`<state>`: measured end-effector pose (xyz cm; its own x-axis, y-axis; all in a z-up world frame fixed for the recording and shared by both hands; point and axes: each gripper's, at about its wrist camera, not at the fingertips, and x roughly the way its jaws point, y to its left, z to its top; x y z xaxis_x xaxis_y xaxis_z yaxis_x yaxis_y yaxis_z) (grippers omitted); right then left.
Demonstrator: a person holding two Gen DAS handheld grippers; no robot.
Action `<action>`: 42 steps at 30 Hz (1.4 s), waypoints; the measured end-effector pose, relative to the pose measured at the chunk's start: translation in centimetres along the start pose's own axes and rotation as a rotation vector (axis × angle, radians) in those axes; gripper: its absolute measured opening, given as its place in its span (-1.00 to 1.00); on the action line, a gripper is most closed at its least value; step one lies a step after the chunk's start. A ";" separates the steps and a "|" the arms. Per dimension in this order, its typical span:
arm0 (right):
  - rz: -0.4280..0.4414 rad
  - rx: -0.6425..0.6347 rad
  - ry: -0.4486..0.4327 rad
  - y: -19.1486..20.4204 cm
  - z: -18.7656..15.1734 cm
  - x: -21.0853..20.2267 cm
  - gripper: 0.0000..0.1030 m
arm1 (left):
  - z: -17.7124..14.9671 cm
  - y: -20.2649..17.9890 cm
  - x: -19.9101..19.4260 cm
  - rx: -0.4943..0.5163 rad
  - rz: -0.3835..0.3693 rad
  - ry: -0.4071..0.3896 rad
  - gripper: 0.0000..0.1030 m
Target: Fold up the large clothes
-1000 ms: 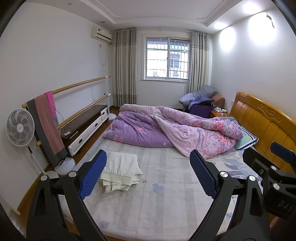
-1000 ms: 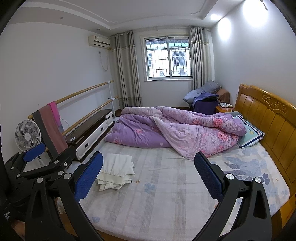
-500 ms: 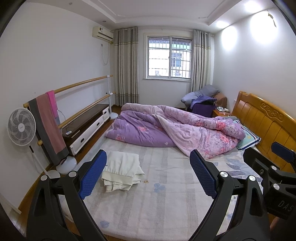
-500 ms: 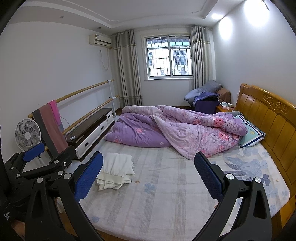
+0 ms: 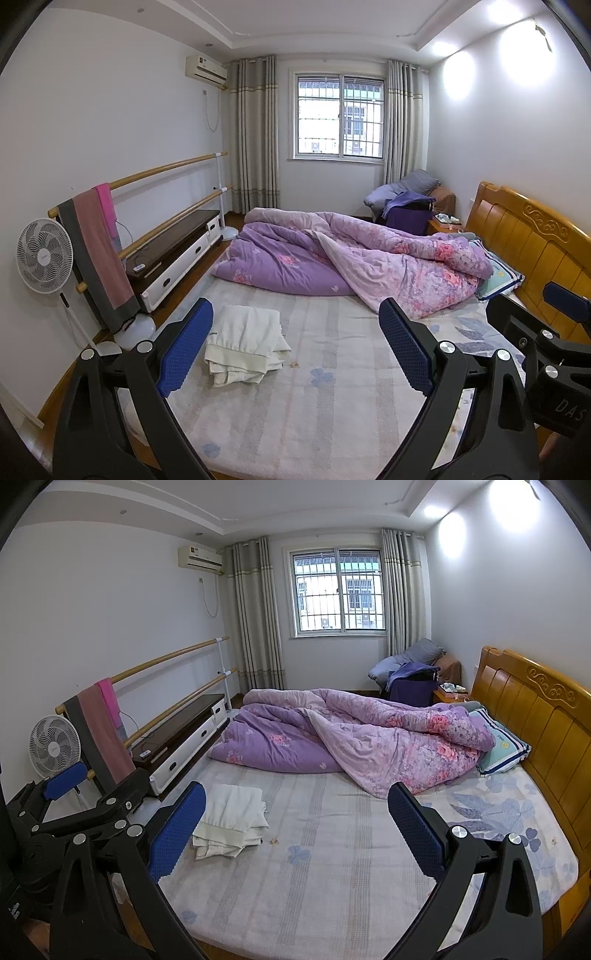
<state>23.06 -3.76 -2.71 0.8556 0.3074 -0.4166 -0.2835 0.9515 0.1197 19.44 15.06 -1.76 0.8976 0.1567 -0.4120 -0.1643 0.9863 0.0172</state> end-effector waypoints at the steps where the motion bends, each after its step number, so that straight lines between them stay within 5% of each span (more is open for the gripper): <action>1: 0.000 0.000 -0.001 -0.1 0.0 0.1 0.85 | 0.0 0.1 0.0 -0.002 -0.001 0.000 0.78; 42: 0.009 0.004 0.022 -1.1 0.1 1.2 0.85 | 0.3 -0.1 0.4 0.015 0.005 -0.008 0.78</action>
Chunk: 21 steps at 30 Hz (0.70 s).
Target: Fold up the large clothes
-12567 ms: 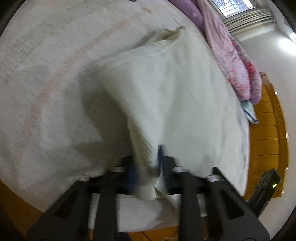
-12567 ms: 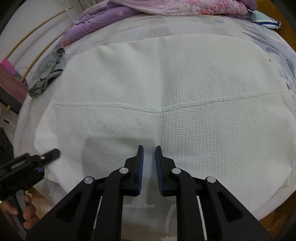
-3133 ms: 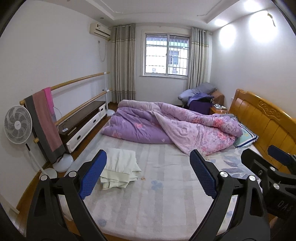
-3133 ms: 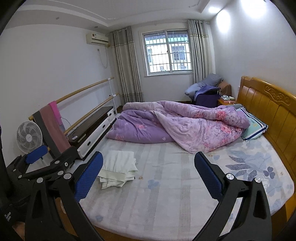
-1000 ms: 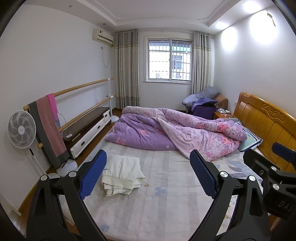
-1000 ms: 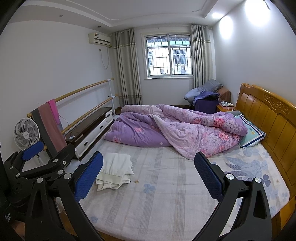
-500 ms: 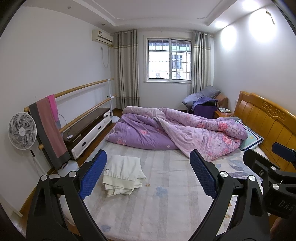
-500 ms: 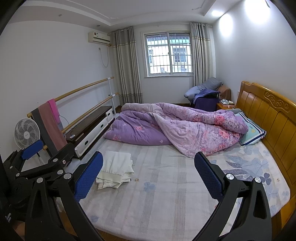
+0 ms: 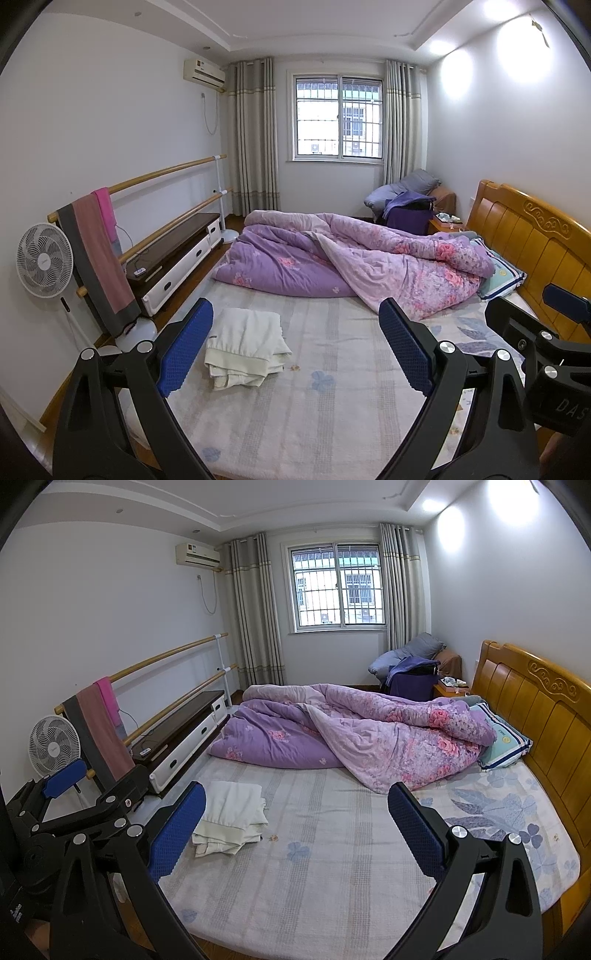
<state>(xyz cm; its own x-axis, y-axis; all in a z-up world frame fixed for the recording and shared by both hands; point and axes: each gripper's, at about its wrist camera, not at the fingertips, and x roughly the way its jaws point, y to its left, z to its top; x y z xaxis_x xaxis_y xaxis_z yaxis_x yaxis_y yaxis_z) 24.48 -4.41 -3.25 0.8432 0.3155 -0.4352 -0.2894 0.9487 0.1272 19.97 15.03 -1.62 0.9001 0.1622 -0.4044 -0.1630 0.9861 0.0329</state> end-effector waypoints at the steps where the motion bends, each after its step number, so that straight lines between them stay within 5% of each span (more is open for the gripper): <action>1: 0.000 0.000 0.000 0.0 0.0 0.0 0.85 | 0.0 0.0 0.0 0.000 0.000 -0.001 0.78; 21: 0.005 0.004 0.016 0.0 0.1 0.9 0.85 | -0.1 0.2 0.6 -0.003 -0.002 0.009 0.78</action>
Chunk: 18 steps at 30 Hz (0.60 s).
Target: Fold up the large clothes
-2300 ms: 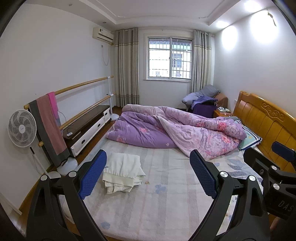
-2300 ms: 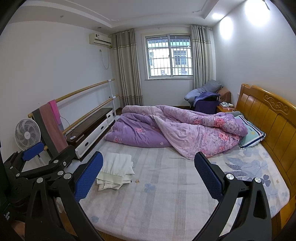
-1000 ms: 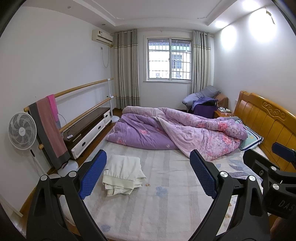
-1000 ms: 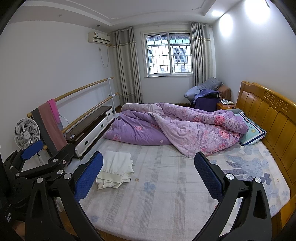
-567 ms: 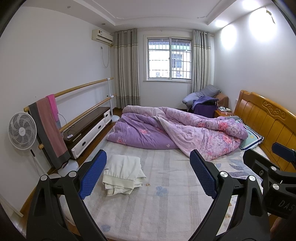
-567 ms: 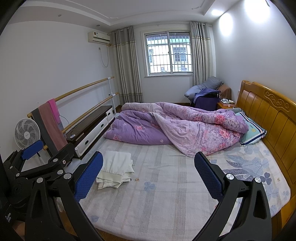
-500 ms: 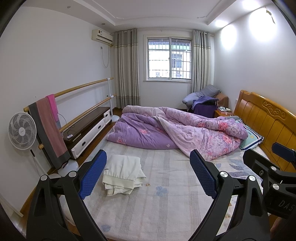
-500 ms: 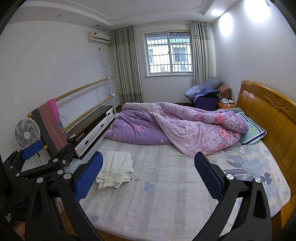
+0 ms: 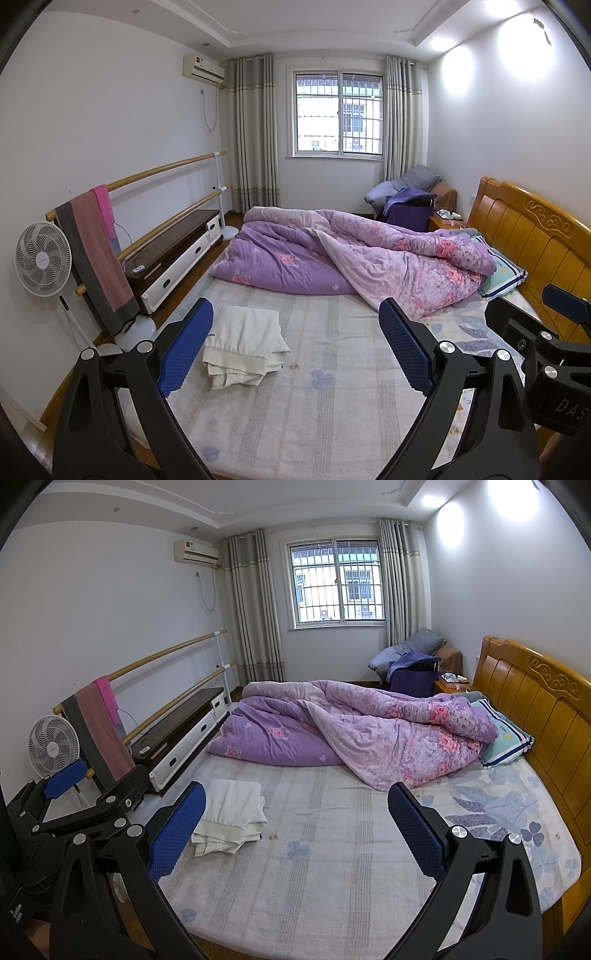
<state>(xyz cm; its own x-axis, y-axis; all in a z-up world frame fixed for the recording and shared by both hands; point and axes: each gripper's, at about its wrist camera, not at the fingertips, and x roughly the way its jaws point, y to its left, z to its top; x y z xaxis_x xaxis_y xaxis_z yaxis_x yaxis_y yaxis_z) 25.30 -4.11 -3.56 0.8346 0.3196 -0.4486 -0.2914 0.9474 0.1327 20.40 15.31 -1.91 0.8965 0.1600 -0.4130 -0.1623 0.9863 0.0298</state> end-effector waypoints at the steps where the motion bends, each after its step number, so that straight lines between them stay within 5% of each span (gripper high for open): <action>1: -0.001 0.000 -0.001 0.0 0.0 0.0 0.85 | 0.0 0.0 0.0 0.000 0.000 0.000 0.78; 18: 0.010 0.003 0.009 0.2 0.2 1.3 0.85 | -0.2 0.3 1.2 0.002 0.007 0.007 0.78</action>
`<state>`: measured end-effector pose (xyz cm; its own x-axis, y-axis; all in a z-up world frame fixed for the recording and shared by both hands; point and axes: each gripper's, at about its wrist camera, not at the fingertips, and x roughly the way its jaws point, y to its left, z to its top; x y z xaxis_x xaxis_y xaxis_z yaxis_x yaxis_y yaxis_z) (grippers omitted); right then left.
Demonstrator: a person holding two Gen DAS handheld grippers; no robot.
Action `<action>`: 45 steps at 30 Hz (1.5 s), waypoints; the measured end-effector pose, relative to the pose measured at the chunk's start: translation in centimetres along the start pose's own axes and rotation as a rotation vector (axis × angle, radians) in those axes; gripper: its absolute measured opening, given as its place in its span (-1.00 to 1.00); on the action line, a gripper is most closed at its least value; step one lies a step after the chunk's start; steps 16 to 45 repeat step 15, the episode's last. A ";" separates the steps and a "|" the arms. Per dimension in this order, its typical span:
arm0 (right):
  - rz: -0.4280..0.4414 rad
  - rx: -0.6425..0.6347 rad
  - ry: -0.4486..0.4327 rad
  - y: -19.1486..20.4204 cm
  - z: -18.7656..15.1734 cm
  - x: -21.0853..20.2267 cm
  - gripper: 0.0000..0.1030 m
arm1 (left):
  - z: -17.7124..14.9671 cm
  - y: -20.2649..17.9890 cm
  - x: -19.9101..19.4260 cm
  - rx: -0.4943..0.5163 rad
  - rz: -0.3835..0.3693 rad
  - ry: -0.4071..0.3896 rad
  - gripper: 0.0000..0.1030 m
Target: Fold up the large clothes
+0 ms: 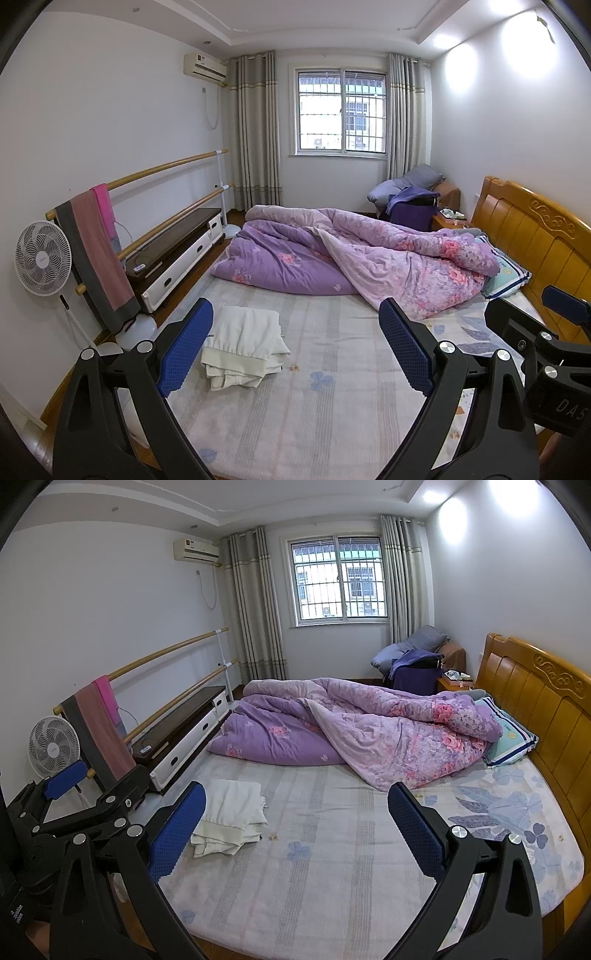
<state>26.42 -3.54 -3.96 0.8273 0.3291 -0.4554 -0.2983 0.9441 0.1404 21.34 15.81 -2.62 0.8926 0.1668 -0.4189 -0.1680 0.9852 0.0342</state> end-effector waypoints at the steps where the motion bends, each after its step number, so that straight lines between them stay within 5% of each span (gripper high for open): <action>1: 0.000 0.000 0.001 0.0 0.0 0.0 0.85 | -0.1 0.0 0.2 0.001 0.002 0.001 0.78; 15: 0.058 0.013 0.096 -1.1 -0.3 6.1 0.85 | -1.3 -0.2 4.9 -0.023 0.032 0.073 0.78; 45: 0.058 0.013 0.096 -1.1 -0.3 6.1 0.85 | -1.3 -0.2 4.9 -0.023 0.032 0.073 0.78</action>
